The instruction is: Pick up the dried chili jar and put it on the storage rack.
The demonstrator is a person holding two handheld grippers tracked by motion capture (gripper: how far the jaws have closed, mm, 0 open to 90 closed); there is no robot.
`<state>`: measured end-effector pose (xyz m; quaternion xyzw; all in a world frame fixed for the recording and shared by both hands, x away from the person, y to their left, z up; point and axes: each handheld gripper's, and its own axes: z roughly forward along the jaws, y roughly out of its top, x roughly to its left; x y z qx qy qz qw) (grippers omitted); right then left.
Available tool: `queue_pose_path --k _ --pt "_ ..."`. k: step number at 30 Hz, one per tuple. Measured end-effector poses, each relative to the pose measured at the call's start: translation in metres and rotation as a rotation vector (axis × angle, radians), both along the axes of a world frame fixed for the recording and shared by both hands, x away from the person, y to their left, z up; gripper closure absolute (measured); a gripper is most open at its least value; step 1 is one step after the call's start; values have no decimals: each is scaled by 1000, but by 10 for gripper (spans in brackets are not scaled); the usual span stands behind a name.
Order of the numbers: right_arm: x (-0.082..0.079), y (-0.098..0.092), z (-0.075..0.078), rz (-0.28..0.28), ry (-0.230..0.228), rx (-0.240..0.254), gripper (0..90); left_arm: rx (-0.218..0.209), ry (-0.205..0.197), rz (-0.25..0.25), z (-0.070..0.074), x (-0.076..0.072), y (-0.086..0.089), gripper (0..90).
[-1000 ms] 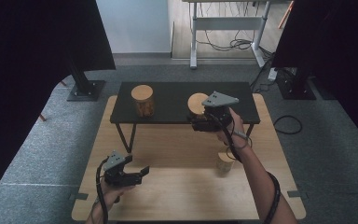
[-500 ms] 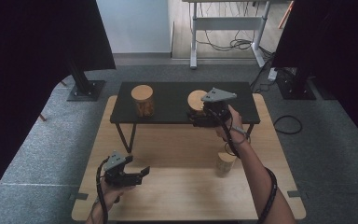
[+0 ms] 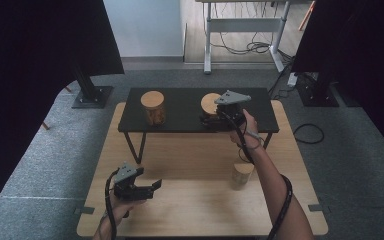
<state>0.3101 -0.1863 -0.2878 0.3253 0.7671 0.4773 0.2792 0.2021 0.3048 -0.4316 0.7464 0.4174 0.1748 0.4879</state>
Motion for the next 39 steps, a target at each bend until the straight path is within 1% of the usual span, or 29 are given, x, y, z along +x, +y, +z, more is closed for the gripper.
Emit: queue_pose_path --k 15,19,21,30,39 --pt "12 6 -3 -28 10 0 246 0 -4 0 1 -1 1 96" --pt "16 9 -2 -36 14 -5 246 -9 -7 -4 2 -2 2 97" --pt "17 10 -2 -35 16 -5 246 -7 -13 -5 3 -3 2 97" --pt "22 10 -1 -24 28 -8 246 -11 -17 -6 3 -4 2 97" --pt "26 10 -2 -13 44 -3 245 -9 -13 -9 3 -3 1 96"
